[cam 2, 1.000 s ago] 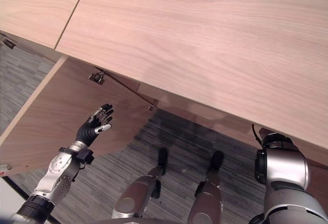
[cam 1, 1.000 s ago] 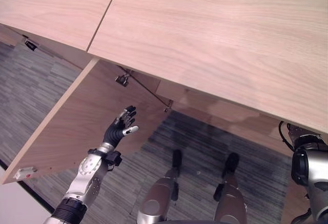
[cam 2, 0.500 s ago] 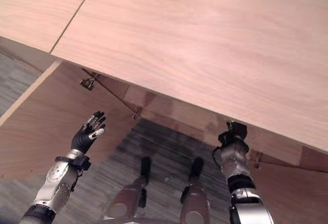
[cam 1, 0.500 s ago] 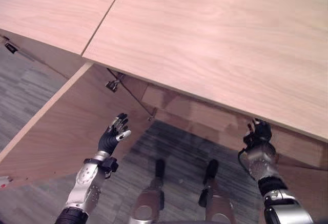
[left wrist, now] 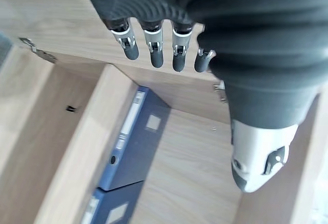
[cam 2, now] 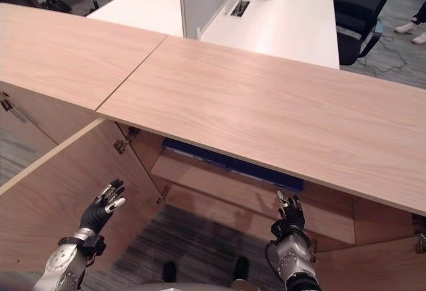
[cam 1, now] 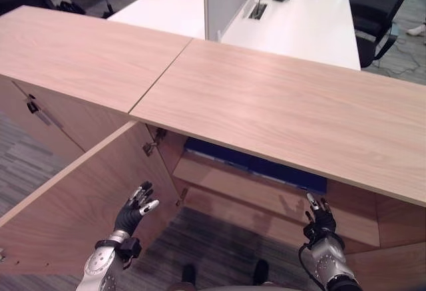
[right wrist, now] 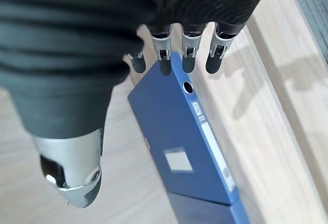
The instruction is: Put the empty folder in the office cabinet
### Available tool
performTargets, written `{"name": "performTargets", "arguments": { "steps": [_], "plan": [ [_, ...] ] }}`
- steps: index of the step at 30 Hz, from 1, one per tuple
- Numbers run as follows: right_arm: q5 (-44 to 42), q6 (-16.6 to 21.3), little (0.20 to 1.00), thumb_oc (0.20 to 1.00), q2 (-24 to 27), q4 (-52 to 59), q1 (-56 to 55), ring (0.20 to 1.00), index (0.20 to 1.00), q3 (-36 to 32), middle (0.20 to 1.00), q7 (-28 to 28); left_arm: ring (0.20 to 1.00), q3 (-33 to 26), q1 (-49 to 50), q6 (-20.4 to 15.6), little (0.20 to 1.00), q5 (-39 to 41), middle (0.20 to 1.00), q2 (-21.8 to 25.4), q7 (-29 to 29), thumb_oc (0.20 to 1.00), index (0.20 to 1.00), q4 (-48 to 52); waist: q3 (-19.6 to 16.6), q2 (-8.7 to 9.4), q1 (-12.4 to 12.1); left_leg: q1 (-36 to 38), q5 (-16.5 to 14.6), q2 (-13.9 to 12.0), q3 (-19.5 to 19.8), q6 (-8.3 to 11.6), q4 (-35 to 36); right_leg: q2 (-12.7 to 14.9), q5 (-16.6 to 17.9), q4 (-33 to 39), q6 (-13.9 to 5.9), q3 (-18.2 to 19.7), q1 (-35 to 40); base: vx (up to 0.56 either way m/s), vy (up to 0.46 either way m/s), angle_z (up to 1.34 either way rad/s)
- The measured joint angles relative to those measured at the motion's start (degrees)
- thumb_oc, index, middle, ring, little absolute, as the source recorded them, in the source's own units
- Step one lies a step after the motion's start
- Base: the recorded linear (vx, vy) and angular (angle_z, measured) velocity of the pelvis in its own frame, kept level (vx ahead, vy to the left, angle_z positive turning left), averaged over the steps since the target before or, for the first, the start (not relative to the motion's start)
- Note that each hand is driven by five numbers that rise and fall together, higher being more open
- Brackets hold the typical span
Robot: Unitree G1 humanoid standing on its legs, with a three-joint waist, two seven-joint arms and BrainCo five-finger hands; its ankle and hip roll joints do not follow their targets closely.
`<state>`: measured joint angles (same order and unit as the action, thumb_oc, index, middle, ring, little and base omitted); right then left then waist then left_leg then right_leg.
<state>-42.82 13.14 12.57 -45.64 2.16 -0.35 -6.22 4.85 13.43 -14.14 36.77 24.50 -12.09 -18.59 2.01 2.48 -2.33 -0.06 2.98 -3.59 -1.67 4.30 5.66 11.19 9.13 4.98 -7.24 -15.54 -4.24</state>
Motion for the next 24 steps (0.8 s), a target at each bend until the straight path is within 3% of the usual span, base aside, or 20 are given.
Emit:
{"name": "performTargets", "arguments": {
  "steps": [6,7,8,10,24],
  "plan": [
    [6.85,-2.73,1.000,1.000,-0.29,-2.29,-3.22,1.000,1.000,2.99,1.000,0.15,1.000,-0.45,0.55,0.19,1.000,-0.13,1.000,-1.26,-0.04,1.000,1.000,-2.50,-2.32,1.11,-0.06,1.60,-0.41,-0.12,-0.73,-0.09,0.03,0.00,-0.10,0.00,-0.09,0.69,1.60,0.02,0.018,-0.05],
    [8.21,-2.75,0.950,0.950,-0.28,-2.31,-4.17,0.950,0.950,3.05,0.950,0.24,1.000,-0.44,0.84,0.24,1.000,-0.17,1.000,-1.58,0.01,1.000,1.000,-2.70,-2.41,1.20,-0.03,1.87,-0.41,-0.11,-0.74,-0.09,0.03,0.02,-0.09,0.01,-0.10,0.73,1.90,0.00,0.000,0.00],
    [8.50,-2.99,0.834,0.834,-0.28,-2.48,-4.49,0.834,0.834,3.05,0.834,0.40,1.000,-0.43,0.94,0.28,1.000,-0.29,1.000,-1.62,0.05,1.000,1.000,-2.87,-2.41,1.21,-0.01,2.11,-0.41,-0.12,-0.75,-0.09,0.03,0.00,-0.09,0.01,-0.10,0.75,2.10,0.00,0.000,0.00],
    [9.61,-3.79,0.200,0.200,-0.17,-2.51,-4.80,0.200,0.200,3.06,0.200,0.56,1.000,-0.43,0.96,0.35,1.000,-1.32,1.000,-1.67,0.27,1.000,1.000,-3.89,-2.40,0.98,0.09,2.79,-0.42,-0.15,-0.77,-0.10,0.04,-0.04,-0.09,0.02,-0.10,0.79,2.68,0.00,0.000,0.00],
    [13.90,-3.95,0.200,0.200,0.01,-2.60,-4.93,0.200,0.200,5.60,0.200,0.61,1.000,-0.24,2.15,0.35,1.000,-3.66,1.000,-2.03,1.50,1.000,1.000,-3.89,-2.00,0.36,0.06,3.31,-0.40,-0.46,-0.49,-0.10,0.04,-0.35,-0.10,0.00,-0.09,0.61,3.40,0.00,0.000,0.00]
  ]
}}
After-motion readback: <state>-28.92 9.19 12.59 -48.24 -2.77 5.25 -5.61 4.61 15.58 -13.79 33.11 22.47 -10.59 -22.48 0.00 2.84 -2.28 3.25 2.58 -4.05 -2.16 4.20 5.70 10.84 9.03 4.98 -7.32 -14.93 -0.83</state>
